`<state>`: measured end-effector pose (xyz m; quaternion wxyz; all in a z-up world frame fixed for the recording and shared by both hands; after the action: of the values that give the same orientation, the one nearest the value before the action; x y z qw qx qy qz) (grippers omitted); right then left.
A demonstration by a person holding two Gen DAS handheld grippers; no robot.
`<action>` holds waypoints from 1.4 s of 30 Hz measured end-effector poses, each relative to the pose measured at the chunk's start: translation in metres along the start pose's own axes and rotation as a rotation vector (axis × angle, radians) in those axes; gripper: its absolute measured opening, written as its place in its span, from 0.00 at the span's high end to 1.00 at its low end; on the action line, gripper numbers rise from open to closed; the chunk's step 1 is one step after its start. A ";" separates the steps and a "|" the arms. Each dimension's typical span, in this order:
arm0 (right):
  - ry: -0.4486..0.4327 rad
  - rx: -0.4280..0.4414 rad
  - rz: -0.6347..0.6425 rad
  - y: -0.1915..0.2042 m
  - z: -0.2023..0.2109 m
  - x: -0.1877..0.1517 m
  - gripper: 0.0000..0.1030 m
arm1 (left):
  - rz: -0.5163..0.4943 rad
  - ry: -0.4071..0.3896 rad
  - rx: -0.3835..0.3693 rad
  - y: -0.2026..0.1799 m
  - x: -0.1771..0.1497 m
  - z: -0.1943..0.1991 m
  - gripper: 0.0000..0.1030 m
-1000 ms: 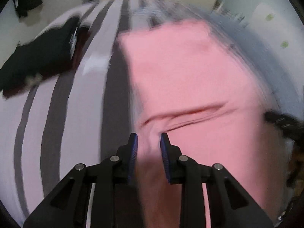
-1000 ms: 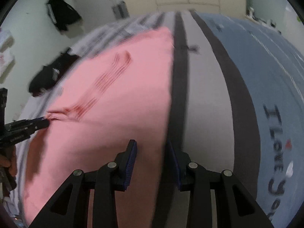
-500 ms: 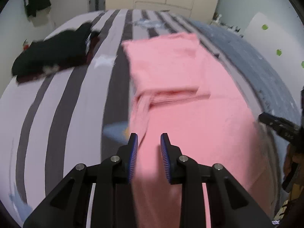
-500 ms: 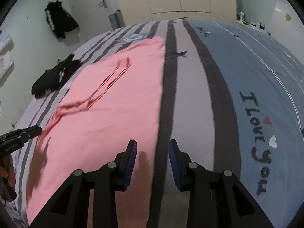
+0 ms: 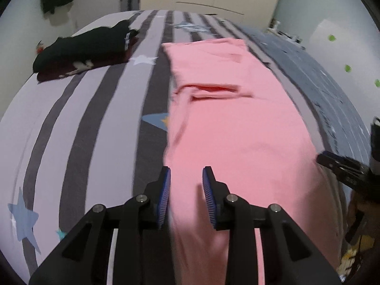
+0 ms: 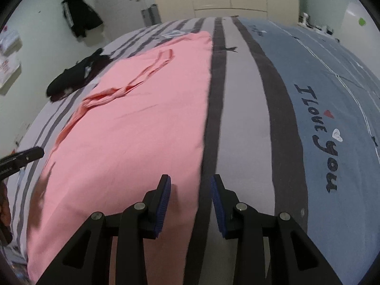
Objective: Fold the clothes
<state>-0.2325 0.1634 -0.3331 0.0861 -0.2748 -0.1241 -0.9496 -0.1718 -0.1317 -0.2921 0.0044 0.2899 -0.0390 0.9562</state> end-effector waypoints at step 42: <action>-0.037 -0.029 -0.147 -0.037 -0.192 0.286 0.57 | 0.147 0.032 -0.007 0.107 0.263 -0.225 0.53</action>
<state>-0.5760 0.1168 -0.3416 0.0099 -0.2835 -0.1316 -0.9499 -0.5186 -0.2252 -0.3398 -0.0641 0.2708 -0.0633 0.9584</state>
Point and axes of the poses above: each gripper's, at about its wrist camera, not at the fingertips, and z roughly against the way its jaws point, y to its left, x to its top, the point moved 2 cm from there along -z, roughly the way its jaws point, and after that the axes turned 5 degrees about -z, right-handed, at the moved point
